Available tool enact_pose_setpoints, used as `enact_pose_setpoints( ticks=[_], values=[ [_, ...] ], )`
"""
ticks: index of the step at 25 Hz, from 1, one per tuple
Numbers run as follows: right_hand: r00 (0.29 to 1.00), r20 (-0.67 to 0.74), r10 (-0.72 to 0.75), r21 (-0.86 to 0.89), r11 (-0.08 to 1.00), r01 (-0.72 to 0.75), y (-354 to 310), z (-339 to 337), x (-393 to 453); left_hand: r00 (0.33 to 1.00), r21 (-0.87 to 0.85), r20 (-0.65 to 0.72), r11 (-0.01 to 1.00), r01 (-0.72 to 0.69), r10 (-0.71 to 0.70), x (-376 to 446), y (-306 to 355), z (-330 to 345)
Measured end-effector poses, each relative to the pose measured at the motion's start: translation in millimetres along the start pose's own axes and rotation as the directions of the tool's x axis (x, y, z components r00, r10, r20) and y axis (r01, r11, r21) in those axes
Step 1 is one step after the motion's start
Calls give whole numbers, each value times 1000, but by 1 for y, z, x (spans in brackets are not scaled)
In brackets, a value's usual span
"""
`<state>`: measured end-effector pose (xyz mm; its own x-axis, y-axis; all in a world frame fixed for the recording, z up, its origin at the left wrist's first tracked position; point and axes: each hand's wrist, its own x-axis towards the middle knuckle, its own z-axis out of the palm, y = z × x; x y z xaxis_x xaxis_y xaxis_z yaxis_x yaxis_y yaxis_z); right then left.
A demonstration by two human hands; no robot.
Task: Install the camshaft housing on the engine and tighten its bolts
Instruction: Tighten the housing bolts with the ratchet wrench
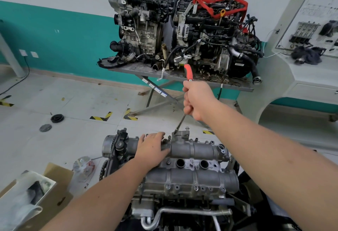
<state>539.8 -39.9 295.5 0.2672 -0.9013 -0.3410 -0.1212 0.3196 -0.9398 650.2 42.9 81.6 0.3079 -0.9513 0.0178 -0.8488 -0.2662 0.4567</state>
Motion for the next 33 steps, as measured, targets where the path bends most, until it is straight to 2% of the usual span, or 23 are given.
enact_pose_setpoints(
  ticks=[3, 8, 17, 20, 24, 28, 30, 33],
  values=[
    [1000, 23, -17, -2, 1000, 17, 6, 12, 7, 997, -91, -45, 995, 51, -55, -1, -4, 0],
    [1000, 18, -17, -83, 996, 19, 26, 25, 17, 998, 13, -54, 1000, -21, 22, -1, -4, 3],
    [999, 22, 28, -75, 997, -27, 27, 25, 21, 999, 30, -10, 999, -40, 40, -1, -5, 5],
    [996, 76, 46, -14, 999, -45, 26, 26, 21, 1000, -12, -11, 1000, -24, 24, 4, 0, 5],
    [985, 139, 98, 150, 982, -119, 28, 25, 24, 997, -168, -10, 983, 73, -76, 20, 11, 3],
    [971, 206, 123, 257, 951, -175, 29, 19, 27, 996, -177, 8, 980, 91, -91, 29, 14, 4],
    [949, 289, 125, 319, 922, -218, 30, 15, 26, 996, -156, -17, 984, 88, -91, 32, 15, 6],
    [871, 482, 95, 373, 877, -303, 41, 10, 24, 996, -126, -47, 990, 69, -76, 32, 14, 8]
  ],
)
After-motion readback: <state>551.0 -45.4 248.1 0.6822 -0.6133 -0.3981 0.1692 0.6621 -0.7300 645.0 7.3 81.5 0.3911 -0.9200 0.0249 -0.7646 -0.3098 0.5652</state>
